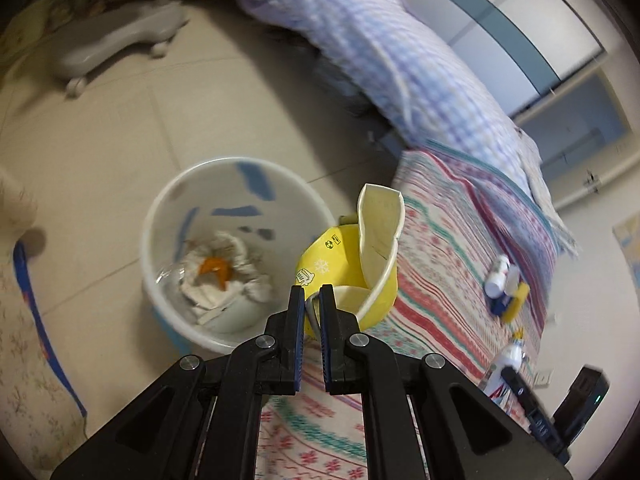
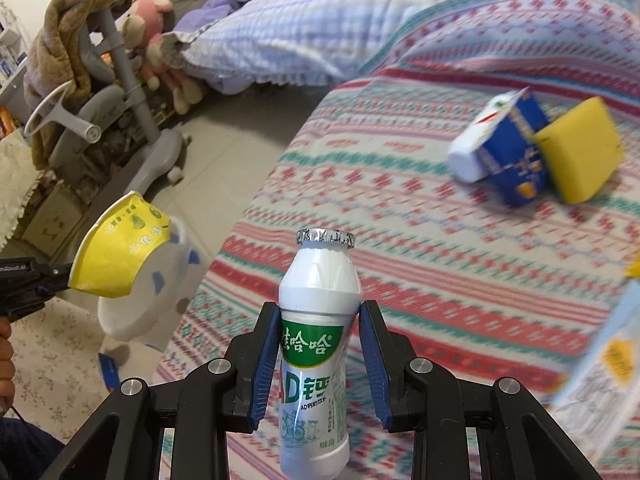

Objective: Collect trash
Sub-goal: 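Carry bowl and bottle to the wastebasket and open both grippers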

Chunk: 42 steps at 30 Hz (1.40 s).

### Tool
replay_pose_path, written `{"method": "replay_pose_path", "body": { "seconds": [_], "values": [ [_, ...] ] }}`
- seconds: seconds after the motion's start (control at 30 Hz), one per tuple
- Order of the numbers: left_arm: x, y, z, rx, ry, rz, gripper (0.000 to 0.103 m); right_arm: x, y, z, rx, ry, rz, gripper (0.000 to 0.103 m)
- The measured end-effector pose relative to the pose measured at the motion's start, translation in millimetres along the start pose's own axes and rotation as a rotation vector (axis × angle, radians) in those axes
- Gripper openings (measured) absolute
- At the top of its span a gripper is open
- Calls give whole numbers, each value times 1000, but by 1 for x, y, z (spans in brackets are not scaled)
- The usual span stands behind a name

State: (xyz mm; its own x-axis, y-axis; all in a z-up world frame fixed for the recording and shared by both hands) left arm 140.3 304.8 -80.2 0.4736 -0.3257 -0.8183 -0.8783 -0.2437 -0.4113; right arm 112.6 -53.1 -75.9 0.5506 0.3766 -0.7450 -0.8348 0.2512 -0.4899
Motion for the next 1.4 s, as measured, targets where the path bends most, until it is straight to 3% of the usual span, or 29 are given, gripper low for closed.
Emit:
{"method": "replay_pose_path", "body": {
  "seconds": [0.5, 0.57, 0.63, 0.67, 0.87, 1.17, 1.27, 1.4],
  "values": [
    [24, -7, 52, -195, -35, 19, 9, 36, 18, 52, 31, -112, 29, 36],
    [29, -5, 63, -264, -41, 41, 16, 38, 20, 61, 36, -130, 28, 36],
    [32, -2, 75, -325, -33, 59, 39, 43, 20, 69, 47, -151, 27, 36],
    [30, -1, 79, -352, -29, 50, 41, 46, 19, 75, 53, -164, 28, 36],
    [15, -7, 80, -315, -60, 2, 41, 70, 11, 106, 70, -213, 29, 36],
    [1, -7, 95, -360, -59, -25, 41, 116, 4, 170, 42, -273, 64, 37],
    [-4, -8, 97, -356, -69, -40, 41, 134, 4, 183, 53, -271, 93, 53],
    [-6, -8, 100, -358, -80, -43, 41, 138, 13, 190, -5, -254, 90, 57]
  ]
}}
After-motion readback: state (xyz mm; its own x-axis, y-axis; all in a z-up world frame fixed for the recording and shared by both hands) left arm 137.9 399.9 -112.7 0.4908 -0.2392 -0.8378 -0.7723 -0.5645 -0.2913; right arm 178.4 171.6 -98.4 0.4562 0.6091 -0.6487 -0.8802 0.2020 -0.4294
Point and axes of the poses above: each gripper's, at about its wrist camera, not at the fingertips, and x roughly the way its jaws point, z to its left, y to its underside, the point moved 1 cm from there along x, roughly the way its jaws point, and after that the axes turned 11 degrees about x, right-handed, at the moved point
